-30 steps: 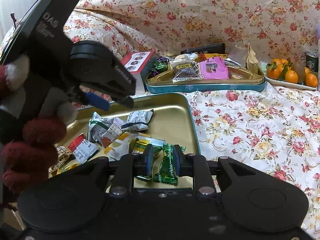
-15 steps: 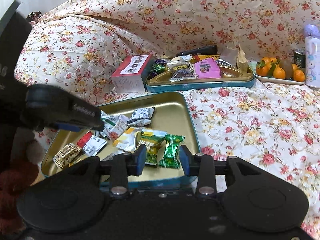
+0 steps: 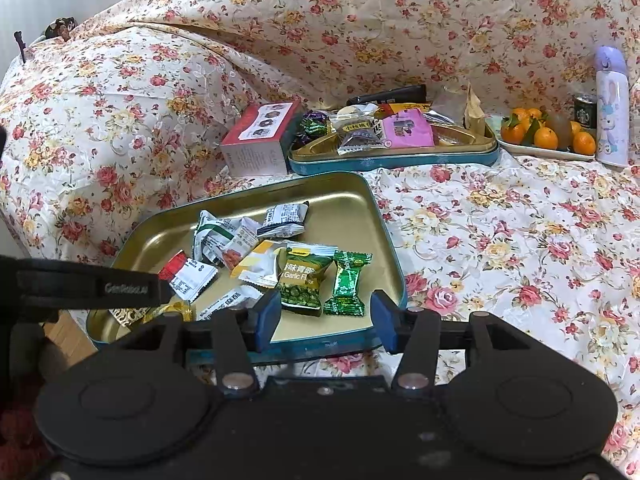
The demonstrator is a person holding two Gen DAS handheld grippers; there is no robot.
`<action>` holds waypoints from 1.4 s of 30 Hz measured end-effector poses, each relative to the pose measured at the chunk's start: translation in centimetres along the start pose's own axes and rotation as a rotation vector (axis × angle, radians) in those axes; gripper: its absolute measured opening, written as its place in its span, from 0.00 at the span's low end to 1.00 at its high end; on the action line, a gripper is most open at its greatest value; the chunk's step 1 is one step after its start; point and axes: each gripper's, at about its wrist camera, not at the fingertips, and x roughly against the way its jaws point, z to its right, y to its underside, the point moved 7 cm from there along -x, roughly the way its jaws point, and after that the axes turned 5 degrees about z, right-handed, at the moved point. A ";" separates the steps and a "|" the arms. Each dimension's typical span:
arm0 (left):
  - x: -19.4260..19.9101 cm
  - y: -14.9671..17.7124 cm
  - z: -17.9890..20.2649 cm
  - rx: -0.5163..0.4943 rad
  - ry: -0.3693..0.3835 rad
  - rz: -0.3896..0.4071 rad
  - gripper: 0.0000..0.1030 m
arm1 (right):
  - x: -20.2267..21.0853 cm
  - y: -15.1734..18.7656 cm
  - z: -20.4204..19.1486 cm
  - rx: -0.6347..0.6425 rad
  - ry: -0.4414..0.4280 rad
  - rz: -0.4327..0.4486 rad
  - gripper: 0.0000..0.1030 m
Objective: Organize snacks
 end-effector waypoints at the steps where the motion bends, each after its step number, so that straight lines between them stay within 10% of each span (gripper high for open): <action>1: 0.1 0.1 -0.1 -0.003 -0.003 0.004 0.46 | 0.0 0.0 0.1 0.000 0.002 0.000 0.51; 42: 0.3 0.1 -1.0 0.020 0.022 -0.006 0.46 | 0.3 0.4 0.0 0.021 0.026 -0.006 0.53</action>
